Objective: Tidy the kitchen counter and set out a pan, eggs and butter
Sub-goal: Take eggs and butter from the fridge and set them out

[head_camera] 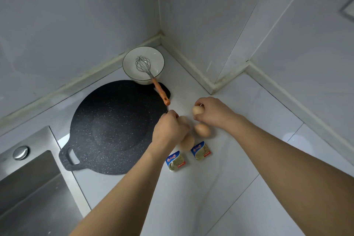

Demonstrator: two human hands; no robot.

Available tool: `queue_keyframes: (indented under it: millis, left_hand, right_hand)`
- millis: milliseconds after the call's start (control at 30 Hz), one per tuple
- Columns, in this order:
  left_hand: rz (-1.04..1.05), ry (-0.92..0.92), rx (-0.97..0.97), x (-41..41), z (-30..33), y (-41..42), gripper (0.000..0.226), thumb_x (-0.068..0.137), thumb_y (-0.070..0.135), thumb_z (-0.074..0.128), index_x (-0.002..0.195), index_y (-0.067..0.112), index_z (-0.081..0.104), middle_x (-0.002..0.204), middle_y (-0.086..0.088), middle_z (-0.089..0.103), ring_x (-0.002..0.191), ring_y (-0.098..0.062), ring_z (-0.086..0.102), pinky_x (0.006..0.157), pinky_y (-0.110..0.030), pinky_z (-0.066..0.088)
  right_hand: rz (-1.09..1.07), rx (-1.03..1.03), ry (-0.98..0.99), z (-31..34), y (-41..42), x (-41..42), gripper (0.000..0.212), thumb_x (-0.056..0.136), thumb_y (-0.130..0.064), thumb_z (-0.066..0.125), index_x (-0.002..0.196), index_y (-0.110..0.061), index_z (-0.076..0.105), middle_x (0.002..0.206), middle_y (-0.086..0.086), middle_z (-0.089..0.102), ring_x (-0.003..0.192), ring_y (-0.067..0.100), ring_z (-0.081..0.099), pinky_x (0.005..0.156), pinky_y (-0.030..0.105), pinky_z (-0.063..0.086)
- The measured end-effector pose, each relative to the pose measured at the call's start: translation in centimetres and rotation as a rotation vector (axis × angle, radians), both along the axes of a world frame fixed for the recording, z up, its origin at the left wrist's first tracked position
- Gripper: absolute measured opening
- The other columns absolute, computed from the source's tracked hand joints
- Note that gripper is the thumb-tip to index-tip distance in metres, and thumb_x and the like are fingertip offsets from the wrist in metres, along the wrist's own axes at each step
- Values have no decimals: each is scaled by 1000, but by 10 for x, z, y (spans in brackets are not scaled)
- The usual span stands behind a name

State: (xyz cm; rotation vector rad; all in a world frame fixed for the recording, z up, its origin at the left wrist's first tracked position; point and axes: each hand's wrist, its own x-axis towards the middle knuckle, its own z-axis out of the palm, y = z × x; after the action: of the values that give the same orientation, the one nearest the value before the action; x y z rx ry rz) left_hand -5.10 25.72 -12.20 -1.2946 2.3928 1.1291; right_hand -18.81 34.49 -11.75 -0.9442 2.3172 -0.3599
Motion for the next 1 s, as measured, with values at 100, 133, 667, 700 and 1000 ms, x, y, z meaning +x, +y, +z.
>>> queue_keyframes:
  millis: [100, 133, 667, 700, 1000]
  left_hand:
    - [-8, -20, -32, -1, -1, 0, 24, 87, 33, 55, 107, 21, 53, 100, -2, 54, 86, -18, 56, 71, -33, 52]
    - [-11, -29, -43, -1, -1, -1, 25, 87, 33, 55, 108, 21, 53, 101, -2, 54, 86, -18, 56, 74, -34, 54]
    - [-53, -50, -110, -4, -1, -2, 33, 88, 35, 56, 117, 20, 52, 103, -1, 50, 88, -19, 56, 73, -32, 52]
    - [-53, -52, -108, -4, -1, -2, 33, 88, 35, 55, 117, 20, 52, 104, -1, 50, 88, -19, 56, 73, -33, 52]
    - [-62, -73, -98, -5, -2, -2, 37, 86, 35, 57, 119, 21, 51, 105, -1, 49, 91, -19, 56, 78, -35, 53]
  right_hand:
    - [13, 11, 7, -2, -1, 0, 41, 80, -29, 73, 117, -20, 60, 117, 5, 57, 103, 23, 55, 85, 33, 46]
    - [15, 14, 6, -3, -1, 0, 42, 80, -30, 72, 118, -20, 59, 118, 6, 56, 104, 23, 55, 85, 33, 45]
    - [32, 39, -6, 0, -2, 1, 51, 85, -32, 67, 132, -20, 50, 128, 8, 48, 113, 25, 51, 91, 32, 41]
    - [32, 39, -10, 1, -2, 1, 51, 85, -32, 67, 132, -20, 50, 128, 8, 48, 113, 24, 51, 92, 33, 42]
    - [33, 57, -21, 3, -2, 1, 56, 86, -33, 67, 136, -20, 47, 133, 8, 45, 117, 25, 51, 96, 34, 42]
